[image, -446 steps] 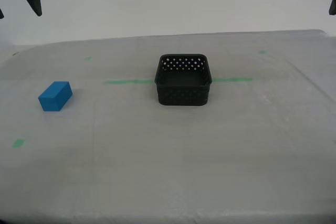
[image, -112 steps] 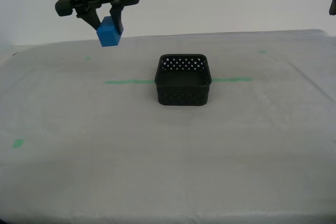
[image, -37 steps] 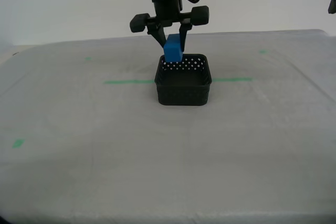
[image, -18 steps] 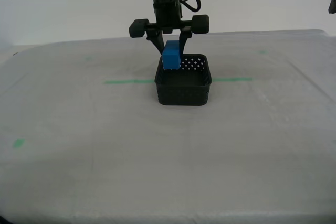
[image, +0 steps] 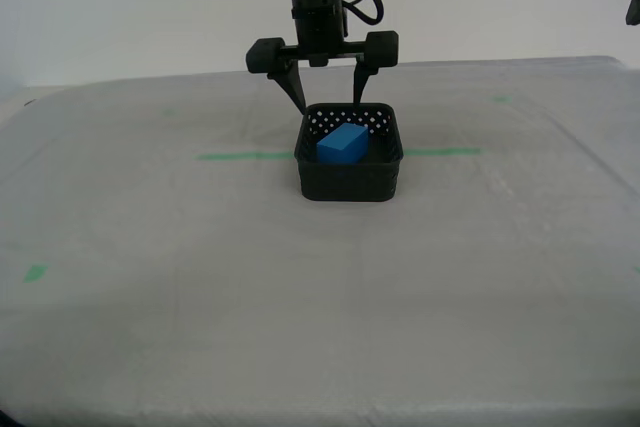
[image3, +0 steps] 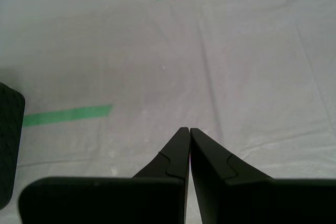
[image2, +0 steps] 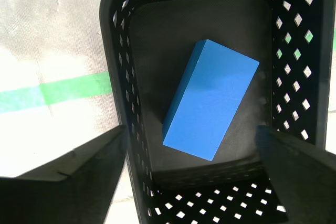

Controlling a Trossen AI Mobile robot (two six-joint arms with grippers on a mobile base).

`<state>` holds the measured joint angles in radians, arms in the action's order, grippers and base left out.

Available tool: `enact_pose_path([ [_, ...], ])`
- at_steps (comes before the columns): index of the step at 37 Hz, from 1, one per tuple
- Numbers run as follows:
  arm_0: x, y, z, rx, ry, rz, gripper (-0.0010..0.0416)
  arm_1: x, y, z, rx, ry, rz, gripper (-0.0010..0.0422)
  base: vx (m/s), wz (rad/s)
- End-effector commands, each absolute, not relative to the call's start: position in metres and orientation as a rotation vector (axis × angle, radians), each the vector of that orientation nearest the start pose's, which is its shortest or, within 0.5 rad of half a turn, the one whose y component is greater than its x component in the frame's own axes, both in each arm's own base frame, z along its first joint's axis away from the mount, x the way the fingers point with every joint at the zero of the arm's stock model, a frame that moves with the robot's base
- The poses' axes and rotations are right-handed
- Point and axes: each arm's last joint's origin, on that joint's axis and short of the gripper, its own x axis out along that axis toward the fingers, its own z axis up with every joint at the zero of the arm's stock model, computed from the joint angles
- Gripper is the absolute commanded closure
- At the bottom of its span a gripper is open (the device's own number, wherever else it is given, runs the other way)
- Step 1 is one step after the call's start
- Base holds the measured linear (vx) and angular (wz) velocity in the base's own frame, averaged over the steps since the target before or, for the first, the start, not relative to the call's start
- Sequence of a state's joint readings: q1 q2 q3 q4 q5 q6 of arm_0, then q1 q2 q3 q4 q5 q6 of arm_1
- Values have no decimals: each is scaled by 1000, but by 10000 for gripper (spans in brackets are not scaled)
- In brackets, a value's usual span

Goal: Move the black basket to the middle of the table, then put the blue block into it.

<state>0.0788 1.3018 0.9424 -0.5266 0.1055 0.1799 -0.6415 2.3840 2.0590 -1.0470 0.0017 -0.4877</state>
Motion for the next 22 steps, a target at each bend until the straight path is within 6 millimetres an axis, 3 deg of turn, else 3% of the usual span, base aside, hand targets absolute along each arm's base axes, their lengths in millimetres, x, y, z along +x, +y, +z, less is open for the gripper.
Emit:
enact_pose_path([
  [1,261,18,254,87,874,-102,401,386,-289,169,46,1396,-209,38,0,0],
  [4,261,18,254,87,874,-102,401,386,-289,169,56,1394,-218,5,0,0],
  [8,261,18,254,87,874,-102,401,386,-290,169,46,1401,-234,24,0,0],
  [12,261,18,254,87,874,-102,401,387,-290,169,40,1397,-246,6,0,0],
  [22,261,18,254,87,874,-102,401,388,-292,170,49,1385,-284,12,0,0],
])
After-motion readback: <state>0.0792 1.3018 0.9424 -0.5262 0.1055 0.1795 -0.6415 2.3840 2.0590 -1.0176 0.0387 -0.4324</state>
